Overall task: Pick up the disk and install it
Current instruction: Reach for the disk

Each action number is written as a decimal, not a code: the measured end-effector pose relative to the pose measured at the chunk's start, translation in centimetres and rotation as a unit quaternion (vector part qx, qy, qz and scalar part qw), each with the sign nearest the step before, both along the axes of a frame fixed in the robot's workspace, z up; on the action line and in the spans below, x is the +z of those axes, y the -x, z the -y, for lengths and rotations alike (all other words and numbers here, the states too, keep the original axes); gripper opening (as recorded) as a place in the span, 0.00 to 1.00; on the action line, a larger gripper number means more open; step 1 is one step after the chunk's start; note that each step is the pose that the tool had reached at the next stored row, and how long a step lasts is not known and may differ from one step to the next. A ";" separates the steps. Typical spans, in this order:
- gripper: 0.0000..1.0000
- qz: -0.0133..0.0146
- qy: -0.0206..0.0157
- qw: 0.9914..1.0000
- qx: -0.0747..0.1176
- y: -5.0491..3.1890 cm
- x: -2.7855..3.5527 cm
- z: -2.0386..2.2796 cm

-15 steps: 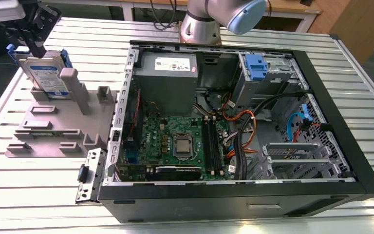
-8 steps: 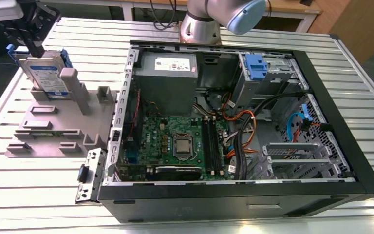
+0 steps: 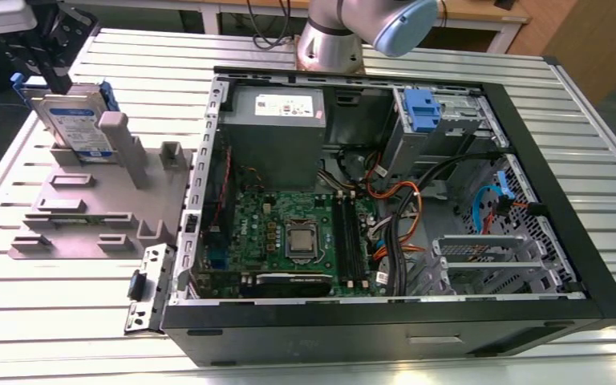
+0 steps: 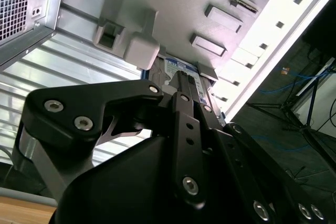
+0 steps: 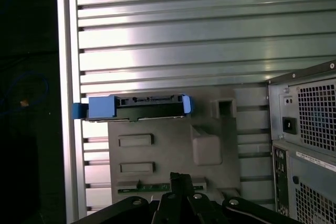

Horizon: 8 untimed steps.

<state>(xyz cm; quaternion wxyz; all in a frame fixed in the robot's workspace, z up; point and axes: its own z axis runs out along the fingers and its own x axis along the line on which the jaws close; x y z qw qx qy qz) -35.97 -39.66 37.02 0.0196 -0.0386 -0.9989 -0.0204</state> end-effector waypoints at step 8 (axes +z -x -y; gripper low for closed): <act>0.11 0.000 0.000 1.000 0.000 0.28 -0.01 -0.02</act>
